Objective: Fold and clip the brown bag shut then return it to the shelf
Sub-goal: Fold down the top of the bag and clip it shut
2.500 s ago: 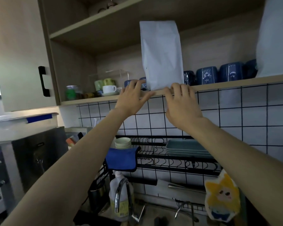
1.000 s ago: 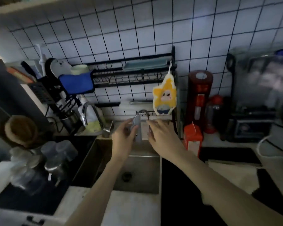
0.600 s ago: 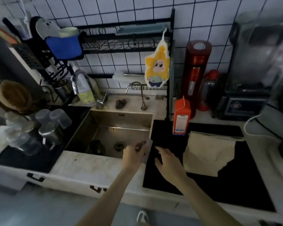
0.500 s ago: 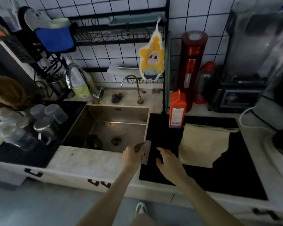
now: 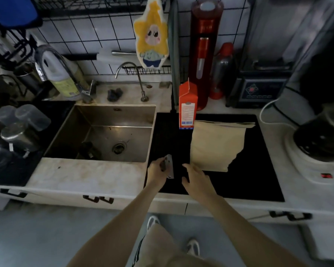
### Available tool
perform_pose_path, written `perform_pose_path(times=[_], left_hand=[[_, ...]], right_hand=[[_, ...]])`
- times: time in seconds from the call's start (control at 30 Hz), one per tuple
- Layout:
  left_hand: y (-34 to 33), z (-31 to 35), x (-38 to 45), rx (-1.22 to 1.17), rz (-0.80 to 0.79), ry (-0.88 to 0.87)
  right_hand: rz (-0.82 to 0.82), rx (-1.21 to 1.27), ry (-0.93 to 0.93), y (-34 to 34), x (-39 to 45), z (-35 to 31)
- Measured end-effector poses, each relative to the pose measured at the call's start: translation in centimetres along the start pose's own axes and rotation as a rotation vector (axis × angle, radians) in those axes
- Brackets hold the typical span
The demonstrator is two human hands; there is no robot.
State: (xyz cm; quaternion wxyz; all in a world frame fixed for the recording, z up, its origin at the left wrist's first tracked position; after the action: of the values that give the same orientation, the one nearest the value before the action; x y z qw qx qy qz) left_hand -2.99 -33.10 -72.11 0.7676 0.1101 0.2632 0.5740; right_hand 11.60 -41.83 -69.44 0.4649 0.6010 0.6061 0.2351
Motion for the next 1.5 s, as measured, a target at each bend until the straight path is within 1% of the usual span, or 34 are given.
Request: perform_pose_path(times=[0.07,0.17,0.23,0.3,0.4,0.47,0.57,0.67,0.73,0.8,0.87,0.97,1.03,1.2,1.33,1.4,1.5], left_hand=[[-0.1,0.0,-0.2,0.123,0.034,-0.025],[0.1,0.3,-0.8,0.196,0.109,-0.084],[0.4,1.2,-1.2,0.2,0.152,-0.163],[0.5,3.0,-1.5,0.111,0.138,-0.225],[0.6,6.0,-1.5,-0.025,0.062,-0.285],[0.4,8.0,-1.4,-0.097,0.004,-0.332],[-0.4,10.6,-0.5,-0.139,-0.099,-0.386],[-1.4,13.1,0.8,-0.161,-0.227,-0.376],[-1.9,14.4,1.5,-0.211,-0.292,-0.367],[-2.1,15.0,2.1,-0.267,-0.347,-0.352],[-2.1,15.3,2.4,-0.323,-0.399,-0.298],[-2.2,15.2,2.9,-0.424,-0.449,-0.233],[-2.4,15.3,3.1,-0.45,-0.443,-0.202],[-2.5,15.2,3.5,-0.447,-0.41,-0.169],[-2.9,14.8,3.5,-0.445,-0.34,-0.133],[-2.9,14.8,3.5,-0.449,-0.325,-0.124],[-3.0,14.7,3.6,-0.455,-0.314,-0.12]], right_hand=[[0.016,0.011,0.011,0.2,-0.2,0.5],[0.07,0.023,0.038,0.9,-0.2,0.9],[0.137,0.074,0.062,1.7,-0.4,1.0],[0.234,0.151,0.101,2.8,-0.7,1.2],[0.372,0.235,0.16,4.7,-1.5,1.5],[0.459,0.226,0.196,6.0,-1.9,1.6],[0.541,0.217,0.186,7.8,-2.3,2.3],[0.691,0.202,0.185,9.6,-2.9,3.9],[0.766,0.137,0.132,10.6,-3.2,5.2],[0.817,0.076,0.037,11.5,-3.4,6.4],[0.838,0.12,-0.053,12.3,-3.2,7.6],[0.751,0.438,-0.151,13.7,-2.3,9.3],[0.667,0.583,-0.129,14.6,-1.6,9.8],[0.422,0.639,-0.067,16.2,0.2,10.4],[0.263,0.848,0.006,16.8,0.9,10.4],[0.202,0.946,0.021,17.0,1.1,10.4],[0.179,0.96,0.004,17.2,1.4,10.6]])
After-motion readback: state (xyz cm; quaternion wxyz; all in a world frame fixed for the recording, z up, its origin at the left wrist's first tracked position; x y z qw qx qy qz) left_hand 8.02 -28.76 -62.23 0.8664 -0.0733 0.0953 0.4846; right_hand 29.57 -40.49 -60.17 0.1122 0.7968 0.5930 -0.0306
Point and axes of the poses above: each hand's wrist, its own x-axis towards the middle knuckle, its own y-axis out of the back of the hand, z = x × y, the point moved 3 cm from there along x, towards the middle knuckle, and after that the axes turned 3 degrees about -x, right-handed, at the moved point
